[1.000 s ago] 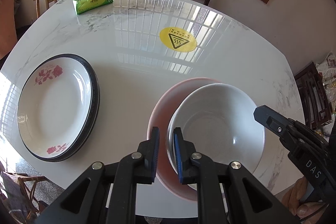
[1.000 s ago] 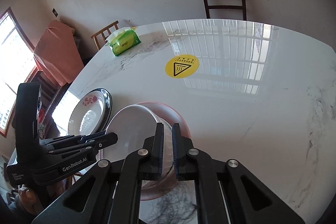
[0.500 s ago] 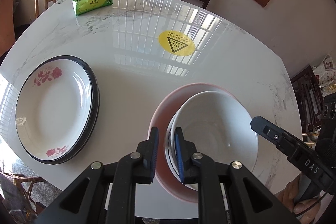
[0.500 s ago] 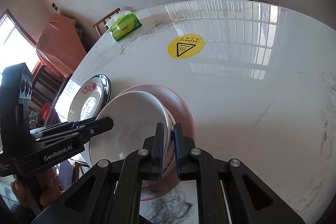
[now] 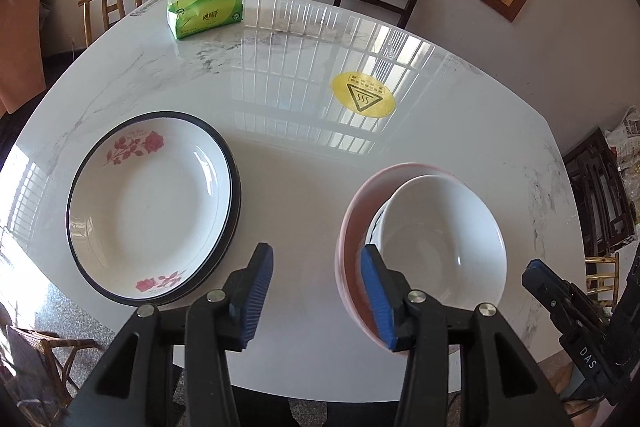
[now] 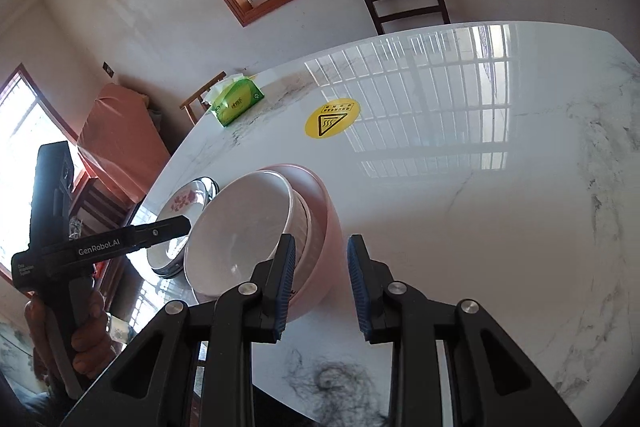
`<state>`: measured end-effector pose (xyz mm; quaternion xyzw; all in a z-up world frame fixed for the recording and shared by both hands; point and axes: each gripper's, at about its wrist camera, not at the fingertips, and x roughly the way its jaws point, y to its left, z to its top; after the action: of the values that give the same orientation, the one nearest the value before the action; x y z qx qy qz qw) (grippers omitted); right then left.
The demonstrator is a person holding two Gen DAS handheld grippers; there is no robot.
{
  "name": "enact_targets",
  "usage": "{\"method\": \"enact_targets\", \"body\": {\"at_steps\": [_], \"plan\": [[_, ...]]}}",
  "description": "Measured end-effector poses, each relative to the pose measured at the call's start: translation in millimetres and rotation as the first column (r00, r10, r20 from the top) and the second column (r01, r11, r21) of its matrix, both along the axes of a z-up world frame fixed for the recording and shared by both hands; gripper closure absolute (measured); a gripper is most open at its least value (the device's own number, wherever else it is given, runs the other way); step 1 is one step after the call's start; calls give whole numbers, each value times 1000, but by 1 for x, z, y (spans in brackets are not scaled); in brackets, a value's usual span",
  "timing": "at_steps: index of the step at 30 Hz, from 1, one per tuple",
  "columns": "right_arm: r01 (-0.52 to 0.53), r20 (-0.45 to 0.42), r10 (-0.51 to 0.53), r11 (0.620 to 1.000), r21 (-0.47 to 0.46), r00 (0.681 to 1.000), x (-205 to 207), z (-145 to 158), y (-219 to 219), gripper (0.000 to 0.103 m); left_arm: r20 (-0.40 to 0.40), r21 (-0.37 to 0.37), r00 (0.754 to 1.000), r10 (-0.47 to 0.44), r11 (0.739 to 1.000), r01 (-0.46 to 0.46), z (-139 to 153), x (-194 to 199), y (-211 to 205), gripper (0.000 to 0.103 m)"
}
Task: Organize plates and bowls
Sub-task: 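Move both grippers to the pink bowl rim holding the nested bowls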
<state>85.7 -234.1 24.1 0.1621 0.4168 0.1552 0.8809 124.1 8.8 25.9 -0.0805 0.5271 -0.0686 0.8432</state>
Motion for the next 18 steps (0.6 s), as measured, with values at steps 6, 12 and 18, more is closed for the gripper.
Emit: {"method": "enact_targets", "body": {"at_steps": [6,12,18], "plan": [[-17,-33,15,999,-46,999,1,-2,10,75,-73,-31,997,9,999,-12,-16,5,2,56],[-15,-58,13,999,-29,998,4,-7,9,71,-100,-45,995,10,999,-14,-25,10,3,56],[6,-98,-8,1000,-16,995,12,-15,7,71,-110,-49,994,24,998,-30,-35,13,3,56]]}}
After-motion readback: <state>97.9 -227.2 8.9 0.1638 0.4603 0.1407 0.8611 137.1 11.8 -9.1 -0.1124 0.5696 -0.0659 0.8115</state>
